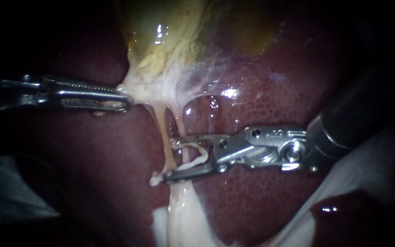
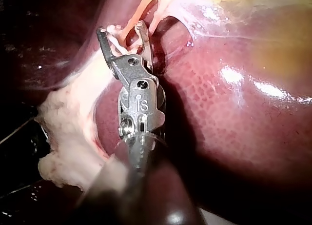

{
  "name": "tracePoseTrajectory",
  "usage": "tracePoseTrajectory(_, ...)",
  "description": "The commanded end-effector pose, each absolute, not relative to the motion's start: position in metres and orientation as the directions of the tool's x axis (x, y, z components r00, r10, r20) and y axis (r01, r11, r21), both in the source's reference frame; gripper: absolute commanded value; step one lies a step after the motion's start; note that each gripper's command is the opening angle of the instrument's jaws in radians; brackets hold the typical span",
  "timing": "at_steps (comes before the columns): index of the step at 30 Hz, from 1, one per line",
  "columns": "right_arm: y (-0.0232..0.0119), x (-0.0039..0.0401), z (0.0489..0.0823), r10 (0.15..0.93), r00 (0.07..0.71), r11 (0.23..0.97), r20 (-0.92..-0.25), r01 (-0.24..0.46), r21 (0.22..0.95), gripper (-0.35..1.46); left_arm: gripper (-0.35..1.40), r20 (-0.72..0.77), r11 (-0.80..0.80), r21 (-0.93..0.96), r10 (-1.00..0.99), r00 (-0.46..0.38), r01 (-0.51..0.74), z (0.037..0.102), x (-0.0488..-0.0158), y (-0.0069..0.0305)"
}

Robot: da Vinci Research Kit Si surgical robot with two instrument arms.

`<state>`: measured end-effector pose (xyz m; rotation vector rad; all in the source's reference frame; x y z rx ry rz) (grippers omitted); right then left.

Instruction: Clipping second clip left tube

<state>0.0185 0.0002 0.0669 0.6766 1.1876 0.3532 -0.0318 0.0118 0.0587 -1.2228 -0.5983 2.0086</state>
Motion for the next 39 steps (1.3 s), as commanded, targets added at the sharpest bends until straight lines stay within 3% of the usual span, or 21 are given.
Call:
tracePoseTrajectory(1, 0.0002, 0.0185, 0.067, 0.6, 0.348, 0.741, -0.72, 0.098, 0.664, 0.5, -0.35, -0.571, -0.649, -0.689, 0.761, -0.309, -0.324, 0.0587, -0.0318, 0.0118)
tracePoseTrajectory(12, 0.0008, 0.0179, 0.0696, 0.65, 0.33, 0.67, -0.685, 0.177, 0.721, 0.5, -0.35, -0.571, -0.649, -0.688, 0.76, -0.309, -0.325, 0.0588, -0.0318, 0.0118)
tracePoseTrajectory(20, 0.0007, 0.0179, 0.071, 0.648, 0.325, 0.665, -0.688, 0.199, 0.72, 0.5, -0.35, -0.571, -0.649, -0.688, 0.76, -0.309, -0.325, 0.0588, -0.0319, 0.0118)
tracePoseTrajectory(29, 0.0003, 0.0189, 0.0715, 0.642, 0.302, 0.648, -0.705, 0.279, 0.709, 0.48, -0.35, -0.571, -0.649, -0.687, 0.76, -0.309, -0.327, 0.0589, -0.0322, 0.0117)
tracePoseTrajectory(39, -0.0015, 0.0219, 0.0714, 0.633, 0.29, 0.656, -0.718, 0.292, 0.696, 0.46, -0.35, -0.571, -0.649, -0.687, 0.761, -0.308, -0.328, 0.0589, -0.0324, 0.0118)
